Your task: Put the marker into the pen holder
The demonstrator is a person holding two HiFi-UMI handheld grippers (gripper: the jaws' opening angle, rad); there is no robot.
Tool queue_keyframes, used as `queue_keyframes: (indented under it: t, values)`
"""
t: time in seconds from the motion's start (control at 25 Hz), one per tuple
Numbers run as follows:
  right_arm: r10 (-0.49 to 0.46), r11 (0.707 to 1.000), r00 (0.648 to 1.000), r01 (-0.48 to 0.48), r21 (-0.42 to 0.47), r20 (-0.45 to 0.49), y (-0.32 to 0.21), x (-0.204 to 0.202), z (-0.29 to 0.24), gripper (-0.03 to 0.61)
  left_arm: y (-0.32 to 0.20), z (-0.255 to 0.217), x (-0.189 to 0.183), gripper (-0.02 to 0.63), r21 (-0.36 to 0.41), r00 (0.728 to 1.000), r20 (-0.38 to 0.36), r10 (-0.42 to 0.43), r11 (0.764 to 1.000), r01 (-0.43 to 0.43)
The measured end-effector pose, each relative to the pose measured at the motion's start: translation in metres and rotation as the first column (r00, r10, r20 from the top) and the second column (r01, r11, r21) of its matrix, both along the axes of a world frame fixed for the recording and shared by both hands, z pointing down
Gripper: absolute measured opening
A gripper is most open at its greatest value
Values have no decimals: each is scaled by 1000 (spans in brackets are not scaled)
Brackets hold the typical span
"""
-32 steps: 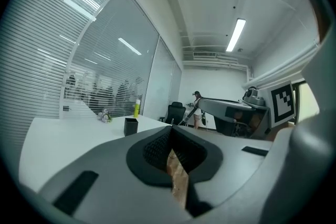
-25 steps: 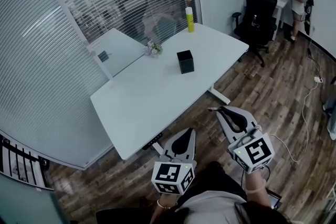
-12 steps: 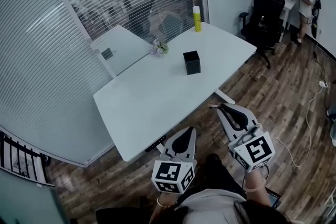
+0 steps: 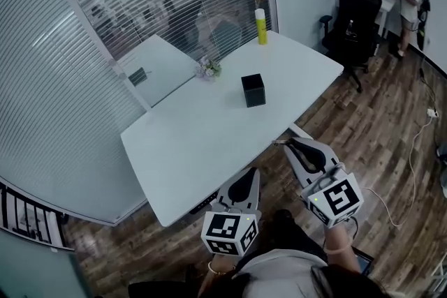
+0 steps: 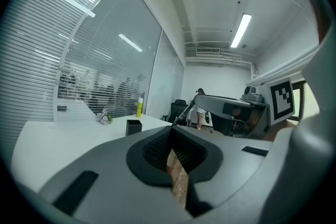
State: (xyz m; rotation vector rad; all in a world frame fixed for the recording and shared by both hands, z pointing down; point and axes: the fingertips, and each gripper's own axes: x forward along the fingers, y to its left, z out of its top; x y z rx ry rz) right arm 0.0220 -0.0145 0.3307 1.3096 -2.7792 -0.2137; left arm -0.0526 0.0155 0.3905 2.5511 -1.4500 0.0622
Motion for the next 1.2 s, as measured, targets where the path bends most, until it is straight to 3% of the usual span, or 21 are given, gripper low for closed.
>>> queue_keyframes:
  t: [1.2]
  values:
    - [-96,995,994,95,9,60,-135,60,-9,58,-134,-10,71,18,21,996,47,-71,997,70]
